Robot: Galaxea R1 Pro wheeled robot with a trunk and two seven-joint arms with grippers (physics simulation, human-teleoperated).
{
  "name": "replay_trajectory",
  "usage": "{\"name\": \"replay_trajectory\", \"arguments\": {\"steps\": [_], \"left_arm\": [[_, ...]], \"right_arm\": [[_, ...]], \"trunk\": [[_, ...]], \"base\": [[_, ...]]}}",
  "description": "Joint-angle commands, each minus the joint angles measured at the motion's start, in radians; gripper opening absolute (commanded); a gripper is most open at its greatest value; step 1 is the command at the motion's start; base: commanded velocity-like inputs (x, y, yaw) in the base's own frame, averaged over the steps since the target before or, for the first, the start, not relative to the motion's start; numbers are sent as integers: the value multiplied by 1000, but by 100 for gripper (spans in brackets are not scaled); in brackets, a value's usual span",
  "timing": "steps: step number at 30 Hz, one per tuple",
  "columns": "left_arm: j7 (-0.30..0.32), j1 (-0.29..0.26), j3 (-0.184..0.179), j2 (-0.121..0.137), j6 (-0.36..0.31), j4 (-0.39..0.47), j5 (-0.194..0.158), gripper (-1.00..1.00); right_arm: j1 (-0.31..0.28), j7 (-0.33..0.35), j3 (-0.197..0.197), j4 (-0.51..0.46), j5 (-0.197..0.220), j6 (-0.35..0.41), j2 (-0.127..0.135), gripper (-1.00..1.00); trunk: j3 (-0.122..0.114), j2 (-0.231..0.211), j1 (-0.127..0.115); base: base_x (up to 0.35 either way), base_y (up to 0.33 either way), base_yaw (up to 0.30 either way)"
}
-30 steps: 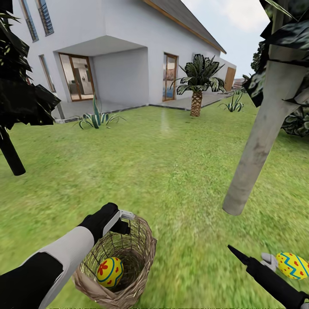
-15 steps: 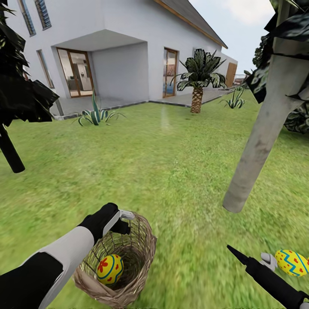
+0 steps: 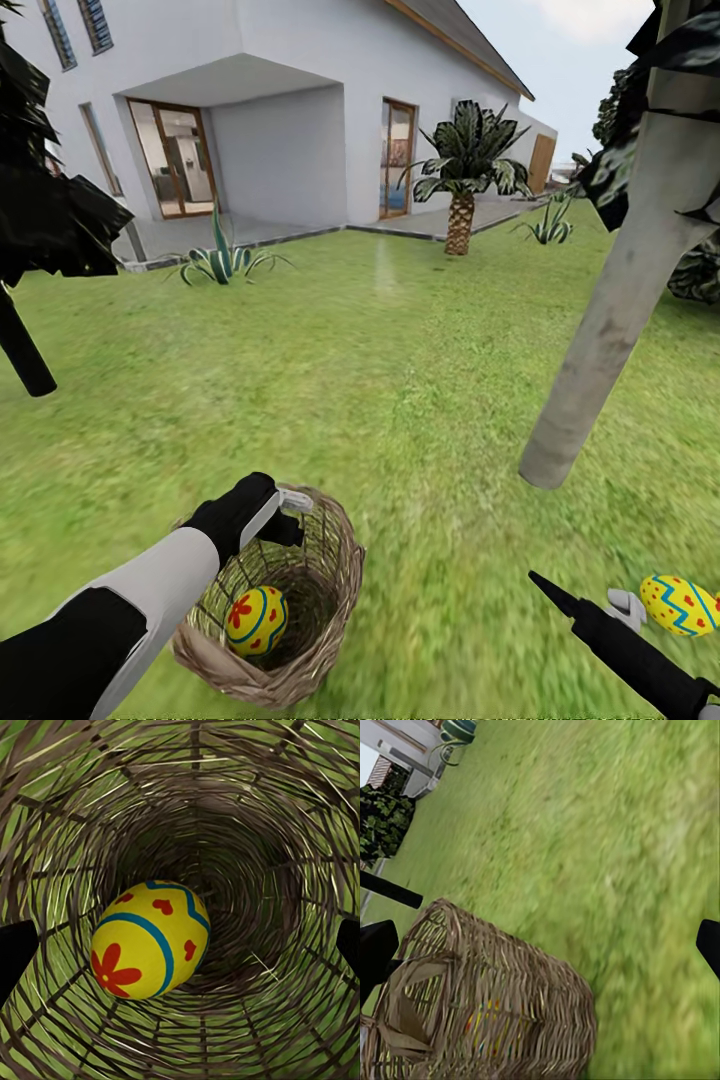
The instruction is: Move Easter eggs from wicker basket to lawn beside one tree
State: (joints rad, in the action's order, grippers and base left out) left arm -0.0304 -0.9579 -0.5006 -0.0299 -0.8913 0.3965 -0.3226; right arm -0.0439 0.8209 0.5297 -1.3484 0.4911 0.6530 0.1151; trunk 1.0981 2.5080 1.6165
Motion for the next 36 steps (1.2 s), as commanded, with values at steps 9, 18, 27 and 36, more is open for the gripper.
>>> {"name": "replay_trajectory", "arguments": {"steps": [9, 18, 27, 36], "left_arm": [[-3, -1, -7, 1, -3, 1, -7, 100], [-3, -1, -7, 1, -3, 1, -7, 100], [-3, -1, -7, 1, -1, 1, -7, 100], [-3, -1, -7, 1, 0, 2, -7, 100]], "right_arm": [[-1, 1, 1, 1, 4, 7, 0, 100], [-1, -1, -3, 3, 3, 7, 1, 100], [-1, -16, -4, 3, 4, 7, 0, 100], [-1, -18, -5, 3, 4, 7, 0, 100]], "trunk": [[35, 2, 2], [84, 4, 6], [118, 5, 8], [133, 5, 8]], "base": [[0, 0, 0], [0, 0, 0], [0, 0, 0], [0, 0, 0]]}}
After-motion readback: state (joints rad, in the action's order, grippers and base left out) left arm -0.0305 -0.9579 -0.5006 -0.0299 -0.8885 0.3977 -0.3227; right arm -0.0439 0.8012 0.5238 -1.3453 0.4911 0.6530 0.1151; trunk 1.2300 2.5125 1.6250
